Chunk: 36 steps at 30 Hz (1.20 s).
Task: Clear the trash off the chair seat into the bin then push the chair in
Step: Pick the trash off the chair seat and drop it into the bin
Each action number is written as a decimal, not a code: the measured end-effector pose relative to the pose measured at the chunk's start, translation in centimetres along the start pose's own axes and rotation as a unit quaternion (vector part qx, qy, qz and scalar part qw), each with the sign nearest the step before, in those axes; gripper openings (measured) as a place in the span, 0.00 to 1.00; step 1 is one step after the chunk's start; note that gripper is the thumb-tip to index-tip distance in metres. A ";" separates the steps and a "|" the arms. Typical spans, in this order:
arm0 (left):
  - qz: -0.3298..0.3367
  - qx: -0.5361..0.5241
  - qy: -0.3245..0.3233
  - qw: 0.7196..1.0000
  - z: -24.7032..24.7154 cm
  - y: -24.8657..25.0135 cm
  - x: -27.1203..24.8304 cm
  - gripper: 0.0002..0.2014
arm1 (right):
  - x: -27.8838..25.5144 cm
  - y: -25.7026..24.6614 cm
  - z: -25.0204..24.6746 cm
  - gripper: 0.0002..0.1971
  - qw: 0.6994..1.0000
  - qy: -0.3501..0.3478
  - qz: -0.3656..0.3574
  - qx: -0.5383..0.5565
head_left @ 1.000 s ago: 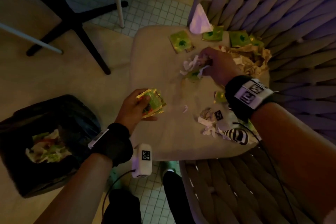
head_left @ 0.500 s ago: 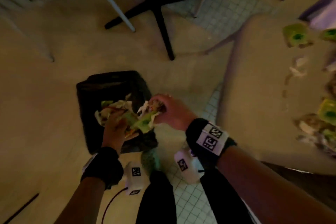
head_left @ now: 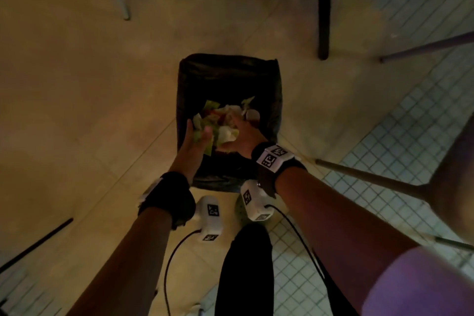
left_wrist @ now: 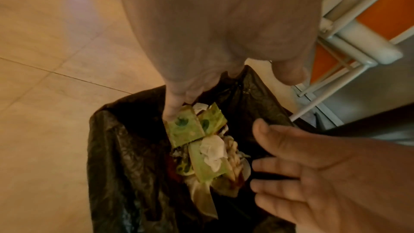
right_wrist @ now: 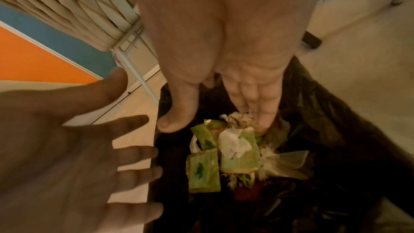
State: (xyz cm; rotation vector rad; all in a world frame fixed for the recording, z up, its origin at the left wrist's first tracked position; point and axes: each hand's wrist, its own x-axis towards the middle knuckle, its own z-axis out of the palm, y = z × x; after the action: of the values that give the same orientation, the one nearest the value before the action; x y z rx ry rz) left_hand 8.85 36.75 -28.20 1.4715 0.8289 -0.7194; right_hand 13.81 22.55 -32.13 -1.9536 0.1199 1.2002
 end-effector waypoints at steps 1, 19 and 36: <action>0.003 0.007 -0.012 1.000 0.3 0.4 -0.6 0.36 | -0.7 -0.2 -0.4 0.49 1.000 -0.005 -0.005 0.000; 0.128 0.161 -0.180 0.962 31.8 11.1 -5.6 0.09 | -26.1 21.3 -38.8 0.09 0.842 0.490 0.125 0.186; 0.145 0.200 -0.183 0.952 58.5 18.0 -6.3 0.09 | -24.7 29.8 -50.6 0.14 0.855 0.480 0.142 0.135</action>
State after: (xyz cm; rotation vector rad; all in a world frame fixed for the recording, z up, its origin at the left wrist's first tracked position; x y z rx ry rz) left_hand 22.75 -22.13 -17.06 1.7005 0.1782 -0.9337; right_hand 22.01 -39.40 -19.91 -2.1356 1.0613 0.2231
